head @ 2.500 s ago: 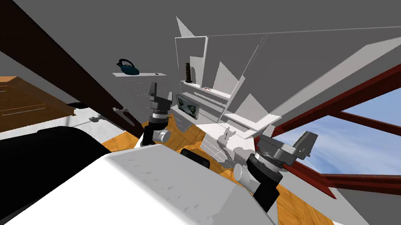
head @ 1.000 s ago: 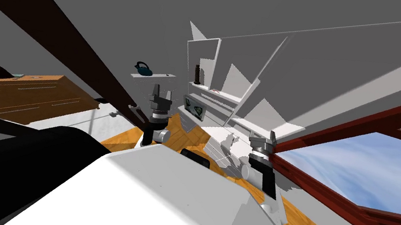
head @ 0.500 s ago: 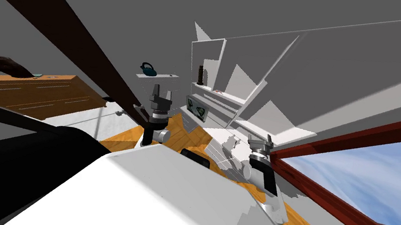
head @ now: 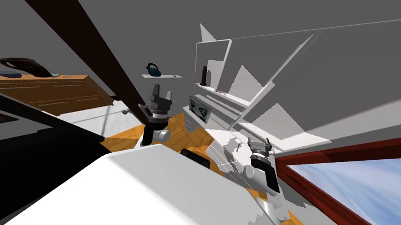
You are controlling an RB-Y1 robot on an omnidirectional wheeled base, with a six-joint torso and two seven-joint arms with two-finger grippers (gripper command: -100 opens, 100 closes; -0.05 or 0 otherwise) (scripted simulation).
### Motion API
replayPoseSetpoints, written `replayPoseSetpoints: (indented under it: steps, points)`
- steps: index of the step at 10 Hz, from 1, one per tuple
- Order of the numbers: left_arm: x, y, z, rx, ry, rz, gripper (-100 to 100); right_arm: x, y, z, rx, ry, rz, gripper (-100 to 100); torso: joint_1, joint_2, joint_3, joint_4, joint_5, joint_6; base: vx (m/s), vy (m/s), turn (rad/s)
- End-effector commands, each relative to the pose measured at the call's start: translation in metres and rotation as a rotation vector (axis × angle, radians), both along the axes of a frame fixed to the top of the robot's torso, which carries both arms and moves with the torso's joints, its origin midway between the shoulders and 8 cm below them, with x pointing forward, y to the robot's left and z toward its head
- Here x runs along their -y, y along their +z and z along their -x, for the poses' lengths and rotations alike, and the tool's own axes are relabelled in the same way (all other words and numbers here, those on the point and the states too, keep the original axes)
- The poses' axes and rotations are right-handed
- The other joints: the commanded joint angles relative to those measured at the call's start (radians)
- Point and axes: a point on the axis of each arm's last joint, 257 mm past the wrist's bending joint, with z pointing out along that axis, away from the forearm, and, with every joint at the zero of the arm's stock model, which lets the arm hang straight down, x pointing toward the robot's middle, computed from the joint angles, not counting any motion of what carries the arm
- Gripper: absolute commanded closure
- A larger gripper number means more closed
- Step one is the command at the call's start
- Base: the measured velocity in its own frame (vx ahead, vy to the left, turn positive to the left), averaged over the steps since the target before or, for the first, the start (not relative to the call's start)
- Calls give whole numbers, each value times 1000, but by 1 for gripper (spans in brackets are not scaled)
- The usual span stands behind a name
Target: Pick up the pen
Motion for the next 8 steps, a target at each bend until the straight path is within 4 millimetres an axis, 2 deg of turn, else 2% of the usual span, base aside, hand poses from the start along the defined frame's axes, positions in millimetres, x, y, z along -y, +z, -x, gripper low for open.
replayPoseSetpoints:
  steps: [1,2,3,4,5,6,7,8]
  points:
    - [0,0,0,0,0,0,0,12,-20,0,-45,-14,-60,-100,0,0,0,0,0,0,14,22,49]
    - [0,0,0,0,0,0,0,25,-33,-2,-75,-32,-114,-100,0,0,0,0,0,1,8,22,78]
    - [0,0,0,0,0,0,0,26,-41,-1,-91,-36,-131,-100,0,0,0,0,0,0,7,18,46]
    - [0,0,0,0,0,0,0,40,-60,0,-130,-62,-194,-100,-1,1,0,0,0,1,13,19,103]
    - [0,0,0,0,0,0,0,40,-62,1,-137,-63,-203,-100,-1,0,0,0,0,0,10,12,59]
    - [0,0,0,0,0,0,0,54,-81,3,-171,-91,-272,-100,-1,1,0,0,0,1,12,18,100]
    - [0,0,0,0,0,0,0,54,-84,3,-181,-92,-277,-100,-1,1,0,0,0,0,12,15,41]
    - [0,0,0,0,0,0,0,65,-99,5,-213,-119,-347,-100,-1,1,0,0,0,1,13,20,75]
